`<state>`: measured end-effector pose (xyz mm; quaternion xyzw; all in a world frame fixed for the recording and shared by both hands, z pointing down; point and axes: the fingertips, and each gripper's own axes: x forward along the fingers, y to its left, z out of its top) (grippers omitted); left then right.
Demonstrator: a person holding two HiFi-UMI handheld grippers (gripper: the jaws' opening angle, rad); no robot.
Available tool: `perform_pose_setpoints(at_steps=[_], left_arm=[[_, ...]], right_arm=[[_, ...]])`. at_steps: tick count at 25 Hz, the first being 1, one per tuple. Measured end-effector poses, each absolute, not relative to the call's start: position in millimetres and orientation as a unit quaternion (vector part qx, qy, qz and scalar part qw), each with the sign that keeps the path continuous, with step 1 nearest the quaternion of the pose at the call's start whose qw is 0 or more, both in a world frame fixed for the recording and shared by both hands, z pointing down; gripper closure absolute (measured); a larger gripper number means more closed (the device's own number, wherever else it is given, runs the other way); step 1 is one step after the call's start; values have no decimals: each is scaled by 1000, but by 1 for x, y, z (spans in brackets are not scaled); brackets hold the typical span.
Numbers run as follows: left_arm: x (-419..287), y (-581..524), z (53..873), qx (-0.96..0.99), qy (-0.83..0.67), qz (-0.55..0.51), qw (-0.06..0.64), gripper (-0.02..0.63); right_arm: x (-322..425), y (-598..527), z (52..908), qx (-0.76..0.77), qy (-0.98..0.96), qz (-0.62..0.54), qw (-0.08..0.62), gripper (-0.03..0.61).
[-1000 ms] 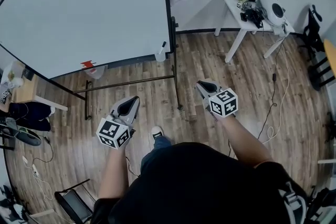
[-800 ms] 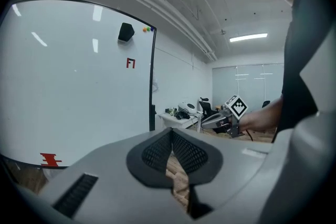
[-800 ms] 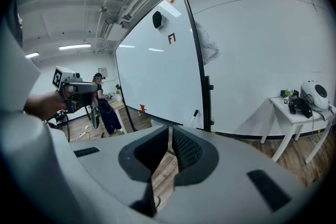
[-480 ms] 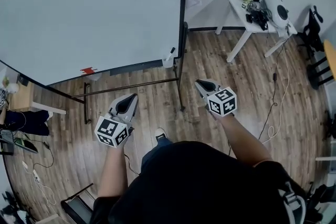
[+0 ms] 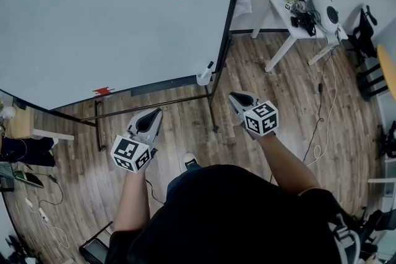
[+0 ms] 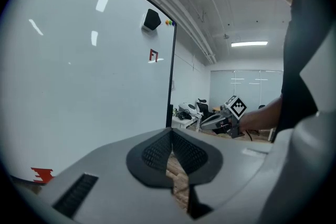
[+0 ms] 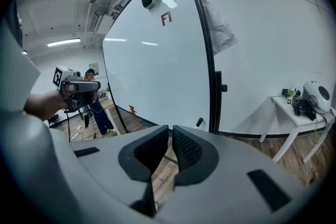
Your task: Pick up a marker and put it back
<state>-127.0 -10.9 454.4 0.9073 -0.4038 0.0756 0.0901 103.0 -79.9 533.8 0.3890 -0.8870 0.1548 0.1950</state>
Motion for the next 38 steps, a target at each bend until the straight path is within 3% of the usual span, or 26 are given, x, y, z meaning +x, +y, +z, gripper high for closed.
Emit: perform_pose_setpoints(at_steps=[16,38], left_arm=[[-180,-77,462,927,-356,69,96,601],[-173,-99,459,930,-350,81,82,601]], right_arm=[[46,-127,529,421,-869,156,208,555],[62,-146,535,442,-859,165,200,541]])
